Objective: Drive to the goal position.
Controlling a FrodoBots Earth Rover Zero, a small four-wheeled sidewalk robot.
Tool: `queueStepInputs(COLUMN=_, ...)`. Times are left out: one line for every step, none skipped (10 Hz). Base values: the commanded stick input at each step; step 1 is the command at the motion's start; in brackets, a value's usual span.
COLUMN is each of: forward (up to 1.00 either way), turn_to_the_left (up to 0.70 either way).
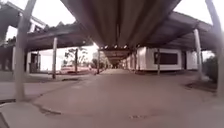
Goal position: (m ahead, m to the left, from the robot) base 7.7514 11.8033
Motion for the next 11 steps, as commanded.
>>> queueStepInputs(forward=0.85, turn_to_the_left=0.0)
queueStepInputs(forward=0.85, turn_to_the_left=0.0)
queueStepInputs(forward=0.85, turn_to_the_left=0.0)
queueStepInputs(forward=0.85, turn_to_the_left=0.0)
queueStepInputs(forward=0.85, turn_to_the_left=0.0)
queueStepInputs(forward=0.85, turn_to_the_left=0.0)
queueStepInputs(forward=0.85, turn_to_the_left=0.0)
queueStepInputs(forward=0.85, turn_to_the_left=0.0)
queueStepInputs(forward=0.85, turn_to_the_left=0.0)
queueStepInputs(forward=0.85, turn_to_the_left=0.0)
queueStepInputs(forward=0.85, turn_to_the_left=0.0)
